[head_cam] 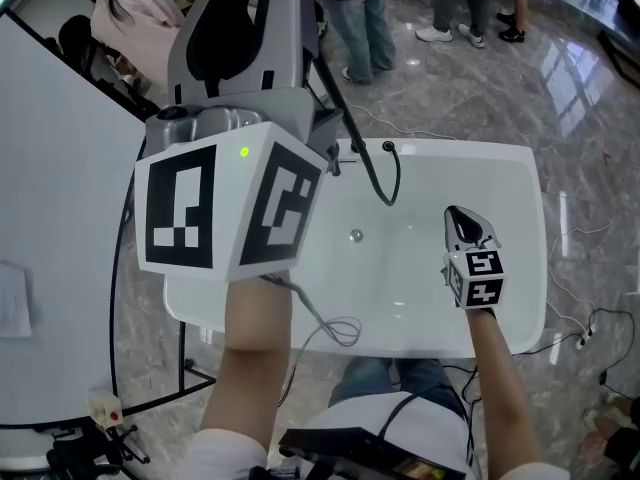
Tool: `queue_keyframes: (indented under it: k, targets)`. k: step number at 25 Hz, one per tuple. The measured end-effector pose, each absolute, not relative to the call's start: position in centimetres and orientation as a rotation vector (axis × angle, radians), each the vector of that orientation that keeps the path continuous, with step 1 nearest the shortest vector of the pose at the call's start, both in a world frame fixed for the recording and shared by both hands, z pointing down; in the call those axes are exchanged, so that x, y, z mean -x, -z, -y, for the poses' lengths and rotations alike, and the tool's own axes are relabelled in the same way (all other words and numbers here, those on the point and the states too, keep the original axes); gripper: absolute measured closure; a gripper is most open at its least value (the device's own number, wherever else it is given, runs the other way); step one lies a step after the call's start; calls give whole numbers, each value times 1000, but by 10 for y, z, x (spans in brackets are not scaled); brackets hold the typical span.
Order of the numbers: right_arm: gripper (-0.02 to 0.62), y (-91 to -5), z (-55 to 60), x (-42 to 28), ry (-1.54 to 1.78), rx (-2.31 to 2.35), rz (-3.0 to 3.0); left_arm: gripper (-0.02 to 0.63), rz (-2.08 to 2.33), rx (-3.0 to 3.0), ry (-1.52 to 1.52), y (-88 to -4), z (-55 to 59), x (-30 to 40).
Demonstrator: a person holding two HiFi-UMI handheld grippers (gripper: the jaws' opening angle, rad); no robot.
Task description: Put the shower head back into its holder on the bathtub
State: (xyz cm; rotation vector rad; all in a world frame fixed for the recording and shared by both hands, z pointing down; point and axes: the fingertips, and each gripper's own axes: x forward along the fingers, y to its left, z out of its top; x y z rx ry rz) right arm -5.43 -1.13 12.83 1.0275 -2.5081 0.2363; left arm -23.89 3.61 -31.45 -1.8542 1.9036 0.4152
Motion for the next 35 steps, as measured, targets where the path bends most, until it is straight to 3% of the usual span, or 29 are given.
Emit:
queue_keyframes:
  k: [12,22,28,35]
  targets:
    - [588,-125,17,57,-229,-1038,2514,483,-1891,1850,-424,331,-21,239]
    - [588,-60,51,106,-90,-1016,2660,483,-1942,1983,-385,270,10,232]
    - [588,20,61,145,96,-984,2767,483,-1920,1955,-395,298,3,235]
    - [588,38,60,154,140,-968,2787,483,-1879,1890,-441,343,-3,241]
